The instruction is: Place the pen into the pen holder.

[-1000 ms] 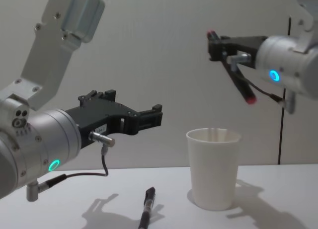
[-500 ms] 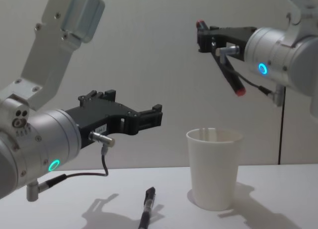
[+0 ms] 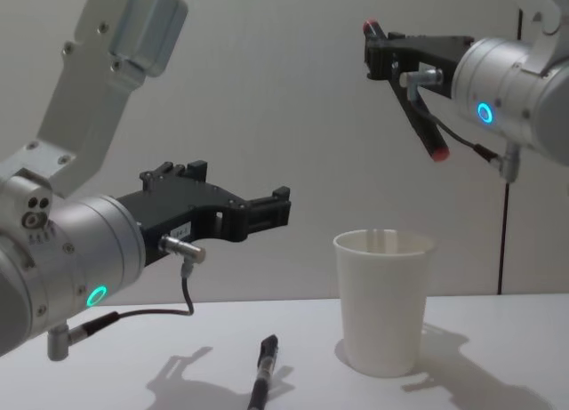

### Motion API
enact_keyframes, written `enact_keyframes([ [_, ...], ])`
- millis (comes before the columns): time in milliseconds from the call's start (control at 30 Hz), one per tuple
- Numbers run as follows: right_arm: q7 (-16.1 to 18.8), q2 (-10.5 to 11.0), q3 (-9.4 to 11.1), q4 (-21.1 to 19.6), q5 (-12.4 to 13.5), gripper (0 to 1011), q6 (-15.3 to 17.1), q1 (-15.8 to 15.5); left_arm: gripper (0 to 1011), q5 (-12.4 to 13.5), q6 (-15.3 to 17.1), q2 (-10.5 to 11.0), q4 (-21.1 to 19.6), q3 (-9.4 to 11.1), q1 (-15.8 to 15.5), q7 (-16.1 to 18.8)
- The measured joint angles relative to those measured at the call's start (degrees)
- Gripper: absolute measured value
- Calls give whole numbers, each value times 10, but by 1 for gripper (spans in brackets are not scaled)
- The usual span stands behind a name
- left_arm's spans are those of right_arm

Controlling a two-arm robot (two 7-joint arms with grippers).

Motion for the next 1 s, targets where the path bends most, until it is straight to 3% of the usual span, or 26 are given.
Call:
enact_keyframes([
  [1000,-34,-35,-27,86,-41,180,-52,11,1001,0,0,0,0,0,0,0],
])
